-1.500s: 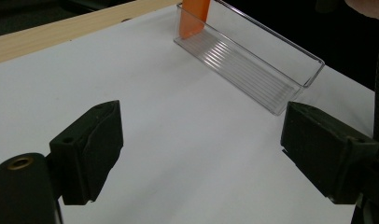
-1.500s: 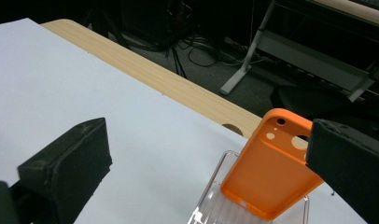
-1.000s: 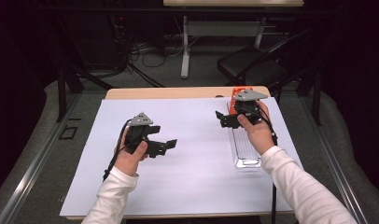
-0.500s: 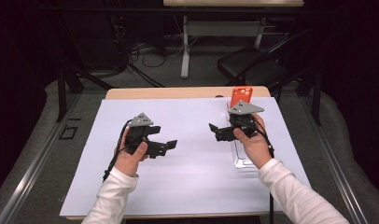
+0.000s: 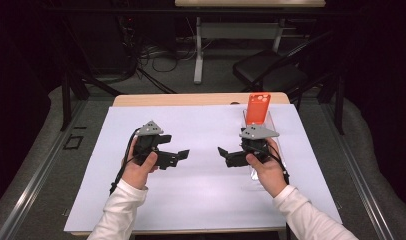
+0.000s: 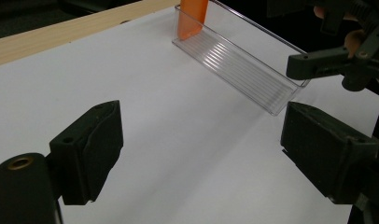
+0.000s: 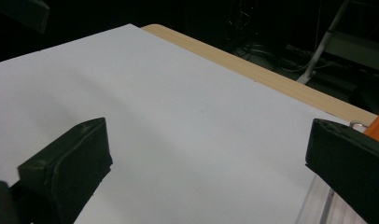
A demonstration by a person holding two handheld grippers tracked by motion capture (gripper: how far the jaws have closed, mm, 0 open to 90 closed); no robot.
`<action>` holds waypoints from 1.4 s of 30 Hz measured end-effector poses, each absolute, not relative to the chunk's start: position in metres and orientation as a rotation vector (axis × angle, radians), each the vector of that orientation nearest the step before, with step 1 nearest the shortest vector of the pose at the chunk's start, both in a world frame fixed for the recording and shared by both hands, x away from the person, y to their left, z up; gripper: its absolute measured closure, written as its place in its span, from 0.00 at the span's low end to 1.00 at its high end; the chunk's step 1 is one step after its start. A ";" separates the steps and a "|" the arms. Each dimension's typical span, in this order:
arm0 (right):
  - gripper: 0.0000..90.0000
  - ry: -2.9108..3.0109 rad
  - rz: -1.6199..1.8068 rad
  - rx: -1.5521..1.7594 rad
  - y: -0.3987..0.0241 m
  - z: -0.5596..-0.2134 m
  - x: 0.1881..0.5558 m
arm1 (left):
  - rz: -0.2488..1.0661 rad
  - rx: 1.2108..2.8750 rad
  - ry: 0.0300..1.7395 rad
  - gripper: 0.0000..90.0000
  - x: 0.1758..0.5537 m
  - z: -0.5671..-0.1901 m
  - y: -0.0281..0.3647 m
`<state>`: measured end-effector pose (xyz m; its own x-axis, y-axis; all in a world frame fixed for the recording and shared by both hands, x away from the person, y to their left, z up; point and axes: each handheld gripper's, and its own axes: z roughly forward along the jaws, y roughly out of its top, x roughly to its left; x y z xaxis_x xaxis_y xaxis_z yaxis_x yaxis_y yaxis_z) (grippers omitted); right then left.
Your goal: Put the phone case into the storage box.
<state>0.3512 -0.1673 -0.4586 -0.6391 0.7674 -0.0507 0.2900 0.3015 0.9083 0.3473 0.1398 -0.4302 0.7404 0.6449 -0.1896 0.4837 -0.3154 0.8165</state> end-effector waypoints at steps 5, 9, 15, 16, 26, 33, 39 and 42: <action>0.00 2.079 1.324 0.951 -0.167 -0.474 0.343 | 0.214 1.977 0.856 0.15 0.347 -0.431 0.139; 0.00 2.079 1.325 0.946 -0.168 -0.483 0.338 | 0.213 1.974 0.861 0.15 0.347 -0.431 0.138; 0.00 2.080 1.323 0.939 -0.167 -0.492 0.331 | 0.211 1.981 0.859 0.15 0.347 -0.431 0.138; 0.00 2.082 1.322 0.937 -0.167 -0.493 0.330 | 0.212 1.981 0.859 0.15 0.347 -0.431 0.138; 0.00 2.094 1.329 0.927 -0.162 -0.503 0.323 | 0.214 1.982 0.854 0.15 0.347 -0.432 0.138; 0.00 2.110 1.309 0.896 -0.159 -0.511 0.317 | 0.215 1.979 0.854 0.15 0.347 -0.432 0.137; 0.00 2.122 1.309 0.894 -0.158 -0.514 0.315 | 0.209 1.985 0.853 0.15 0.348 -0.432 0.137; 0.00 2.123 1.315 0.906 -0.159 -0.515 0.315 | 0.206 1.986 0.854 0.15 0.348 -0.433 0.137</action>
